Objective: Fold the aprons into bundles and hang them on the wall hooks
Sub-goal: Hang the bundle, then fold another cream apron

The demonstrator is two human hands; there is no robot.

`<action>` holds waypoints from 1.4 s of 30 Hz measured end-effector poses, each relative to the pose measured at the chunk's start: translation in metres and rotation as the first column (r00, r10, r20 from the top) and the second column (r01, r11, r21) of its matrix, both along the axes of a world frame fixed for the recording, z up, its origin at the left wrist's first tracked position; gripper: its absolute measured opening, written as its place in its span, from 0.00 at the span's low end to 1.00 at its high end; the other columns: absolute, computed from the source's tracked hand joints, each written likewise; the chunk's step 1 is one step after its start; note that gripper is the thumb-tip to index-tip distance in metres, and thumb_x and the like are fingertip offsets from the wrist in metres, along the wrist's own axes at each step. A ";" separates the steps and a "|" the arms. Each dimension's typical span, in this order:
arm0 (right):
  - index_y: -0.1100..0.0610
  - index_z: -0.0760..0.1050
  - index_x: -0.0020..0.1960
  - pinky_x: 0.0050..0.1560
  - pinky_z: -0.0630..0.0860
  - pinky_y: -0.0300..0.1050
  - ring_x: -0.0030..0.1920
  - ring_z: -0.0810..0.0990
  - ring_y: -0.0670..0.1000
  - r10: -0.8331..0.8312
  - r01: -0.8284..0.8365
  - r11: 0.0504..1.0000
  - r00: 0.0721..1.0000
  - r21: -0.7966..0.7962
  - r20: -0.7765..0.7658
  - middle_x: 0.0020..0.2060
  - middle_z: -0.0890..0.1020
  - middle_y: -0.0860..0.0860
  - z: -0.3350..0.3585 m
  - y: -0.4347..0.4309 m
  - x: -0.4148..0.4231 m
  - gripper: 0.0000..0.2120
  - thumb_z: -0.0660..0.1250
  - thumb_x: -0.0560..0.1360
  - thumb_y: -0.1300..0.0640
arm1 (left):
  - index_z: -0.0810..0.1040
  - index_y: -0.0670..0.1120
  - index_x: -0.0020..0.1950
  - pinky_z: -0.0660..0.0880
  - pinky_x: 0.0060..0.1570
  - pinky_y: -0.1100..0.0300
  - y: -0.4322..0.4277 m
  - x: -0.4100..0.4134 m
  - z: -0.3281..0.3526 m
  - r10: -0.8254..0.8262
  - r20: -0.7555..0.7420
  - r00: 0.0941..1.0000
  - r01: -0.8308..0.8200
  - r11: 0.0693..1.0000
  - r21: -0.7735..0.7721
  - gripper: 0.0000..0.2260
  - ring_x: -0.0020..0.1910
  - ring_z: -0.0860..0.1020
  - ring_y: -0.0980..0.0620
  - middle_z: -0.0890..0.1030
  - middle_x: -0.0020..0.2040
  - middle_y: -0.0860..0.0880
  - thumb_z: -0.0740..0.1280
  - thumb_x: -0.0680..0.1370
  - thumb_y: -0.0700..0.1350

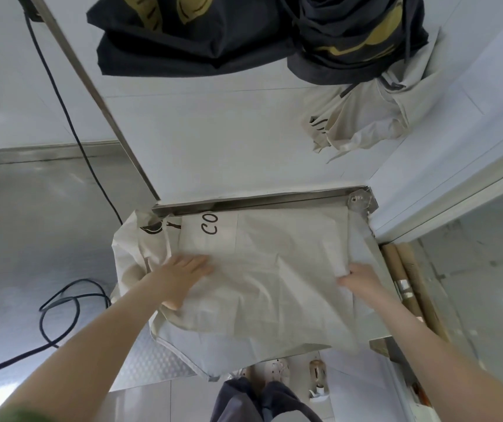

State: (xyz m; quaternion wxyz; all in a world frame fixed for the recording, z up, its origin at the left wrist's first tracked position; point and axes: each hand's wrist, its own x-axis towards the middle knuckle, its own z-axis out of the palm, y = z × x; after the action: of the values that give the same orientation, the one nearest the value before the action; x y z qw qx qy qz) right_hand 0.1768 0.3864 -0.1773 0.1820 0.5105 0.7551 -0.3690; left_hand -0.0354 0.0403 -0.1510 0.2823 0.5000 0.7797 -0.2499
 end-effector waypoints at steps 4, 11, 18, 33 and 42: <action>0.65 0.60 0.72 0.56 0.68 0.47 0.64 0.71 0.62 -0.036 0.052 0.988 0.993 0.148 -0.108 0.66 0.70 0.64 0.009 0.005 -0.001 0.20 0.53 0.81 0.61 | 0.61 0.45 0.73 0.52 0.73 0.50 -0.002 -0.011 -0.001 -0.029 -0.250 0.968 0.047 0.997 0.066 0.28 0.70 0.64 0.45 0.64 0.72 0.46 0.66 0.75 0.45; 0.64 0.52 0.72 0.55 0.70 0.52 0.62 0.70 0.64 -0.154 0.179 0.940 0.982 0.289 -0.108 0.65 0.69 0.63 0.015 0.003 0.001 0.26 0.59 0.78 0.63 | 0.69 0.43 0.59 0.64 0.40 0.58 0.017 -0.006 0.023 0.275 -0.138 0.951 -0.195 0.886 0.421 0.10 0.45 0.78 0.45 0.79 0.46 0.46 0.61 0.79 0.38; 0.58 0.54 0.76 0.68 0.57 0.52 0.70 0.60 0.60 0.508 -0.422 0.751 0.861 0.509 -0.035 0.71 0.61 0.58 0.024 -0.064 -0.051 0.36 0.67 0.73 0.58 | 0.61 0.39 0.70 0.66 0.60 0.44 0.010 -0.027 0.037 0.907 0.080 0.412 -0.696 0.257 0.670 0.28 0.62 0.68 0.37 0.68 0.65 0.37 0.64 0.77 0.54; 0.51 0.73 0.65 0.55 0.70 0.42 0.59 0.75 0.47 0.269 -0.469 0.857 0.760 -0.213 -0.591 0.59 0.78 0.47 0.116 -0.210 -0.192 0.22 0.65 0.75 0.41 | 0.79 0.46 0.61 0.73 0.56 0.64 -0.020 -0.042 0.085 0.220 0.961 0.166 -0.981 0.133 0.139 0.20 0.58 0.79 0.54 0.82 0.57 0.50 0.56 0.78 0.30; 0.52 0.76 0.48 0.43 0.74 0.39 0.43 0.79 0.47 -0.148 -0.263 0.747 0.830 -0.611 -0.538 0.43 0.80 0.47 0.131 -0.200 -0.191 0.08 0.63 0.79 0.47 | 0.77 0.38 0.62 0.73 0.59 0.60 -0.024 -0.037 0.116 0.053 0.984 0.169 -0.953 0.264 0.150 0.18 0.61 0.78 0.49 0.81 0.59 0.42 0.56 0.75 0.32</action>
State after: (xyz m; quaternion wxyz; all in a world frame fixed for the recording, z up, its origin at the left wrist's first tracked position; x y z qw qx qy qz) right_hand -0.0140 0.1859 -0.0466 0.1358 0.2578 0.6095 -0.7373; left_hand -0.0729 0.0161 -0.0349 0.4407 0.2439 0.6566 0.5614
